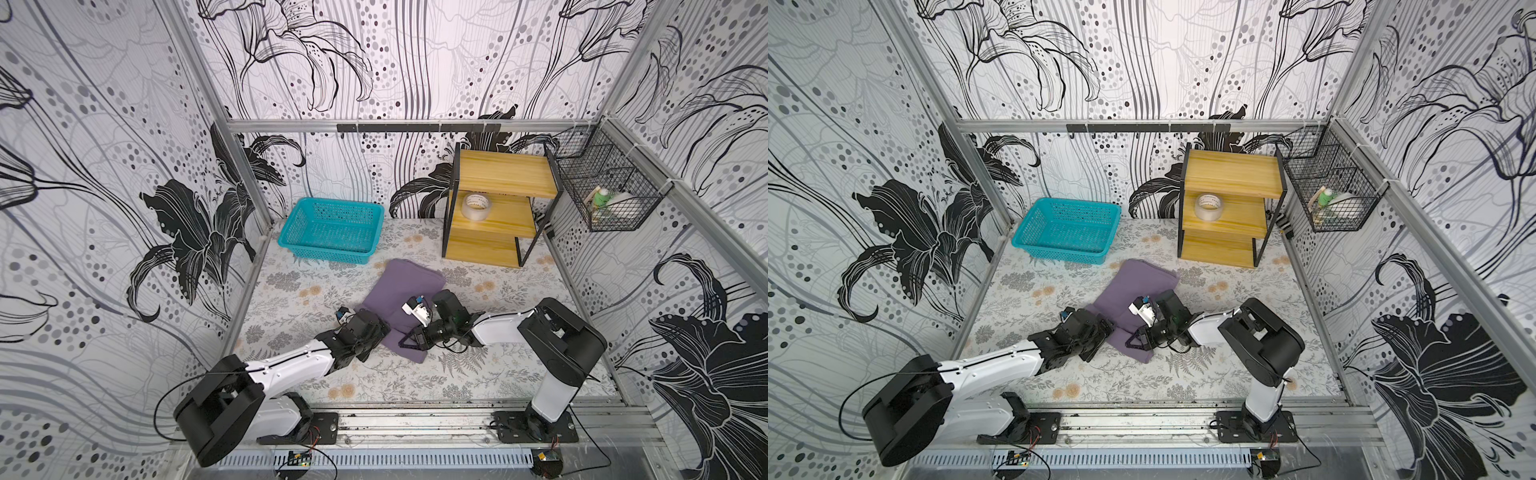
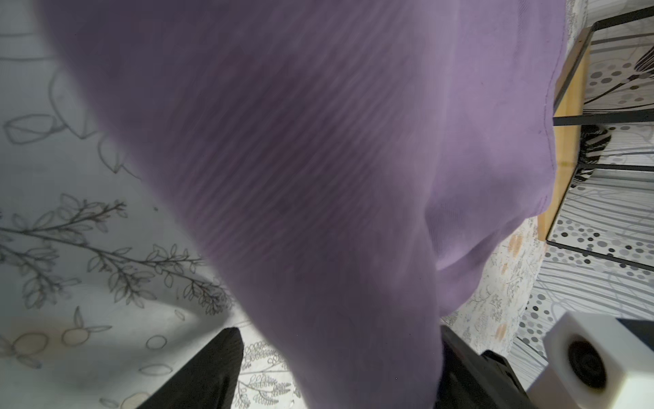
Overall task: Roll up the long pants
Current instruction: Roll the long pant at the center of the board.
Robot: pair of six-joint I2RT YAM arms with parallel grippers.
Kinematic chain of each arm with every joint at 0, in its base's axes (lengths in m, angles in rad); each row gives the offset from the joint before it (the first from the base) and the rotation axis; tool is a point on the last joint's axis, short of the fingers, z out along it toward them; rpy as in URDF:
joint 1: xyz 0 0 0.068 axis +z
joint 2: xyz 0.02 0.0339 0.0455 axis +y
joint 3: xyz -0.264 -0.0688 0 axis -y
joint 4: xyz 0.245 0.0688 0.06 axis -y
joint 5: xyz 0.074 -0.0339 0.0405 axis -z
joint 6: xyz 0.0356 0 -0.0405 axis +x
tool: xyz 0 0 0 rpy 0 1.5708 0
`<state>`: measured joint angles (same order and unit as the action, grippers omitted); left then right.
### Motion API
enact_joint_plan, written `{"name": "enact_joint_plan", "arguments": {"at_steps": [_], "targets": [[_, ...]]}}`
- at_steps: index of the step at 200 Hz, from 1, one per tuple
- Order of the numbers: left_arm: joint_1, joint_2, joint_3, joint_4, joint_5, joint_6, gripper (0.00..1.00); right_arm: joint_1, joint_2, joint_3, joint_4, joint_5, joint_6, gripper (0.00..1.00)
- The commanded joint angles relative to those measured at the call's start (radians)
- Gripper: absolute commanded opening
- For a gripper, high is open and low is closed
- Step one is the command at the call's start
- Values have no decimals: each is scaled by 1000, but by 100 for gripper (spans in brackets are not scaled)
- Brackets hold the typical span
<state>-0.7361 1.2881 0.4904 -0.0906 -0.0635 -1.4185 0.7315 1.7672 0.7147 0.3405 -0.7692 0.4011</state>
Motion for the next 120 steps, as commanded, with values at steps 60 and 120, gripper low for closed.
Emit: {"name": "enact_joint_plan", "arguments": {"at_steps": [60, 120], "targets": [[21, 118, 22, 42, -6, 7, 43, -8, -141, -2, -246, 218, -17, 35], [21, 123, 14, 48, 18, -3, 37, 366, -406, -102, -188, 1090, -359, 63]]}}
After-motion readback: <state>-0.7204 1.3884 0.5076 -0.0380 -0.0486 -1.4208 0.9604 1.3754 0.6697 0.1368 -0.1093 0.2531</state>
